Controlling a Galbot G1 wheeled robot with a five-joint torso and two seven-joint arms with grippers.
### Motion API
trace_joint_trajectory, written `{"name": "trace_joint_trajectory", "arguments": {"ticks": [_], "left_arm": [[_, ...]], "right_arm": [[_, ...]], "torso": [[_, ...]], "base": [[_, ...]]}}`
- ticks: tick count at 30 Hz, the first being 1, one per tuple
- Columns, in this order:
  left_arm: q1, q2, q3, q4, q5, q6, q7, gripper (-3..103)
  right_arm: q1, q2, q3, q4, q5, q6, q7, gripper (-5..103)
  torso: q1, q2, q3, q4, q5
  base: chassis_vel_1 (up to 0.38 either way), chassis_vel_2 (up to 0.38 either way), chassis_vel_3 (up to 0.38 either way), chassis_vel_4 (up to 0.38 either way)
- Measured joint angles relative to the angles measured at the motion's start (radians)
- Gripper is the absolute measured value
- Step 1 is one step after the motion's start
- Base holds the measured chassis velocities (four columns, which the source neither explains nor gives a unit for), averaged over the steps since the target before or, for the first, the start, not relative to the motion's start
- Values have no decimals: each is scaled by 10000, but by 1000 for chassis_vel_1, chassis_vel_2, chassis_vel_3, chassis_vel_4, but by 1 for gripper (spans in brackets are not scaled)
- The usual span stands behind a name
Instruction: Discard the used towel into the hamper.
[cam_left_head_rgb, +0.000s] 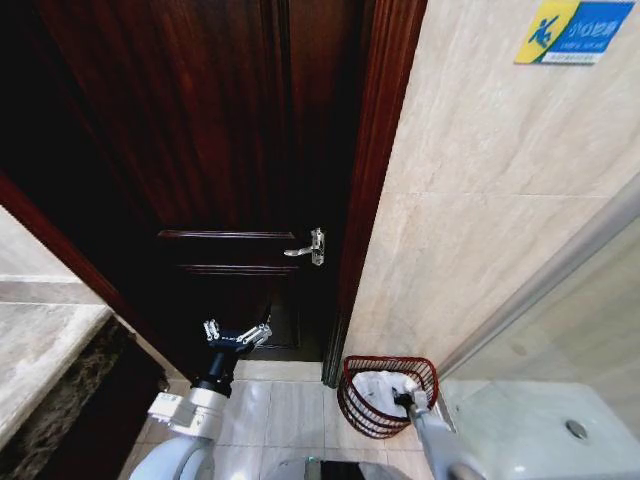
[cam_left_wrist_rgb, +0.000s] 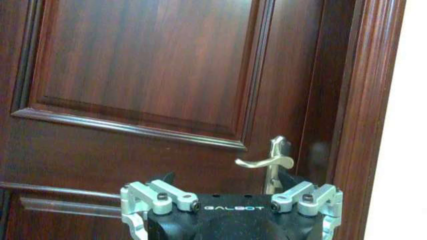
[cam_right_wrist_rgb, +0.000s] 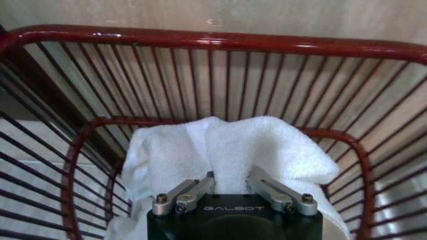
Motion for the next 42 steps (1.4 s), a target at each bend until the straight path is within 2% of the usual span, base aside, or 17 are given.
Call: {"name": "trace_joint_trajectory", "arguments": {"ticks": [13, 16, 18, 19, 20, 22, 23, 26, 27, 29, 30, 32, 34, 37, 38, 39, 42], "left_arm": [[0, 0, 0, 0, 0, 0, 0, 100], [0, 0, 0, 0, 0, 0, 0, 100], [0, 0, 0, 0, 0, -1, 0, 100], [0, 0, 0, 0, 0, -1, 0, 100], [0, 0, 0, 0, 0, 0, 0, 100], [0, 0, 0, 0, 0, -1, 0, 100], [0, 0, 0, 0, 0, -1, 0, 100], [0, -1, -1, 0, 0, 0, 0, 100], [0, -1, -1, 0, 0, 0, 0, 100], [-1, -1, 0, 0, 0, 0, 0, 100], [-1, -1, 0, 0, 0, 0, 0, 100], [0, 1, 0, 0, 0, 0, 0, 100], [1, -1, 0, 0, 0, 0, 0, 100], [0, 1, 1, 0, 0, 0, 1, 100], [0, 0, -1, 0, 0, 0, 0, 100], [0, 0, -1, 0, 0, 0, 0, 100], [0, 0, 0, 0, 0, 0, 1, 100]], "right_arm": [[601, -44, 40, -784, -67, -697, -100, 8], [560, 48, 34, -645, 308, -844, -200, 5], [493, 73, 12, -498, 483, -876, -219, 8], [328, 97, -20, -207, 793, -874, -284, 14], [209, 102, -31, -14, 905, -806, -345, 14], [-227, 105, -25, 601, 1130, -345, -747, 24], [-227, 105, -25, 601, 1130, -345, -747, 24], [-1355, 218, 11, 2256, 1210, 487, -1587, 40], [-1355, 218, 11, 2256, 1210, 487, -1587, 40], [-2644, 371, -123, 4436, 1362, 684, -1863, 51], [-2644, 371, -123, 4436, 1362, 684, -1863, 51], [-3675, 541, -177, 5920, 1601, 888, -1847, 62], [-4240, 642, -182, 6687, 1796, 1017, -1742, 62], [-6229, 1005, -128, 9489, 2600, 1312, -1300, 79], [-6555, 1078, -107, 9912, 2803, 1408, -1237, 84], [-6555, 1078, -107, 9912, 2803, 1408, -1237, 84], [-8299, 1444, -72, 11693, 4318, 2334, -819, 97]], "torso": [[0, 0, 0, -1, -2], [0, 0, 0, 1, 1], [0, 0, 0, 1, 1], [0, 0, 0, 1, 1], [0, 0, 0, 1, 1], [0, 0, 0, 1, -1], [0, 0, 0, 1, -1], [-1, 0, 0, 1, 5], [-1, 0, 0, 1, 5], [-2, 0, -1, -1, -7], [-2, 0, -1, -1, -7], [-2, 0, -1, 1, 3], [-2, 0, -1, 1, 3], [-3, 1, -2, -2, -4], [-3, 0, -3, 1, -5], [-3, 0, -3, 1, -5], [-3, 1, -2, -1, 1]], "base": [[0, 0, 0, 0], [0, 0, 0, 0], [0, 0, 0, 0], [0, 0, 0, 0], [0, 0, 0, 0], [0, 0, 0, 0], [0, 0, 0, 0], [0, 0, 0, 0], [0, 0, 0, 0], [0, 0, 0, 0], [0, 0, 0, 0], [0, 0, 0, 0], [0, 0, 0, 0], [0, 0, 0, 0], [0, 0, 0, 0], [0, 0, 0, 0], [0, 0, 0, 0]]}}
